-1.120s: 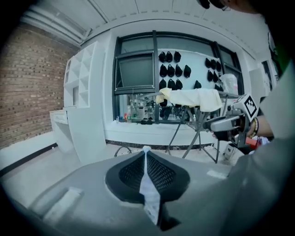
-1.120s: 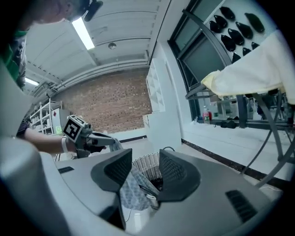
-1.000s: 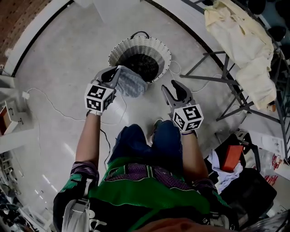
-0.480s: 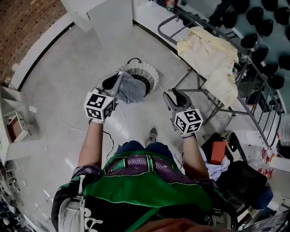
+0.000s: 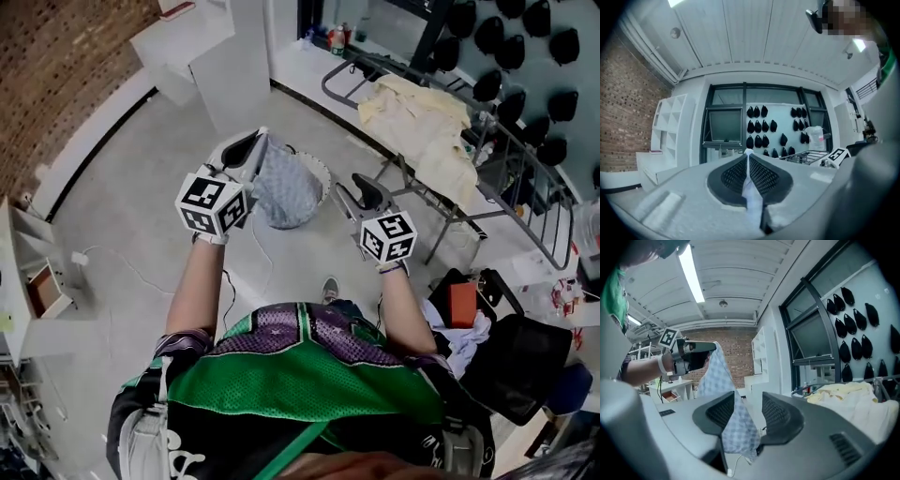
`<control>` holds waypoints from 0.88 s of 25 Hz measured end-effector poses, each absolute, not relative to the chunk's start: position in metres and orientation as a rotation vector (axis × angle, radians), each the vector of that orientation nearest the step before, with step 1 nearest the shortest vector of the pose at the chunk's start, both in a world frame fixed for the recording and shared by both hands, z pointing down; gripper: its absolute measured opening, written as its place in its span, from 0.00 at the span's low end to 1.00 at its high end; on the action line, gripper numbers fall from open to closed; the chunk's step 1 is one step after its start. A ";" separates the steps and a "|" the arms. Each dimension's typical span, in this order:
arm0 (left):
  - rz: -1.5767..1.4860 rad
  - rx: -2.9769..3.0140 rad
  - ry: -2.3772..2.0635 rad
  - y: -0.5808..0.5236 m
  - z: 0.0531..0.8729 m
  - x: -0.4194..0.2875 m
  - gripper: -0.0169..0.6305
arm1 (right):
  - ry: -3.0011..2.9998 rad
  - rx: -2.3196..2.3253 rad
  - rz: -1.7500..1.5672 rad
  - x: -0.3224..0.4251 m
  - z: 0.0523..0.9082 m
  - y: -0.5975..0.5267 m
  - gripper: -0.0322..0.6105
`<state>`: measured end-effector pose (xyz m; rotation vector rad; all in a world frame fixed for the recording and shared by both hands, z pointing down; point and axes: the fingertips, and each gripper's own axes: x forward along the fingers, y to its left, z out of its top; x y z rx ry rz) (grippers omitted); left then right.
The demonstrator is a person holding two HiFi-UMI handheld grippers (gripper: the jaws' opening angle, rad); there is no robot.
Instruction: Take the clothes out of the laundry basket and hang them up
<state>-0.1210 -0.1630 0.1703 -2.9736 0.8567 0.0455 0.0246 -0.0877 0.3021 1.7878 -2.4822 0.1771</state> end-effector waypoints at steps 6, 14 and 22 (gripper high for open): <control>0.154 -3.006 0.714 -0.121 0.141 -0.139 0.06 | -2.443 1.803 0.200 -0.035 0.314 -0.037 0.33; 0.259 -3.044 0.537 -0.074 0.109 -0.151 0.06 | -2.332 1.842 0.387 -0.074 0.369 0.022 0.33; 0.328 -3.035 0.349 -0.029 0.073 -0.153 0.06 | -2.291 1.880 0.455 -0.084 0.391 0.036 0.33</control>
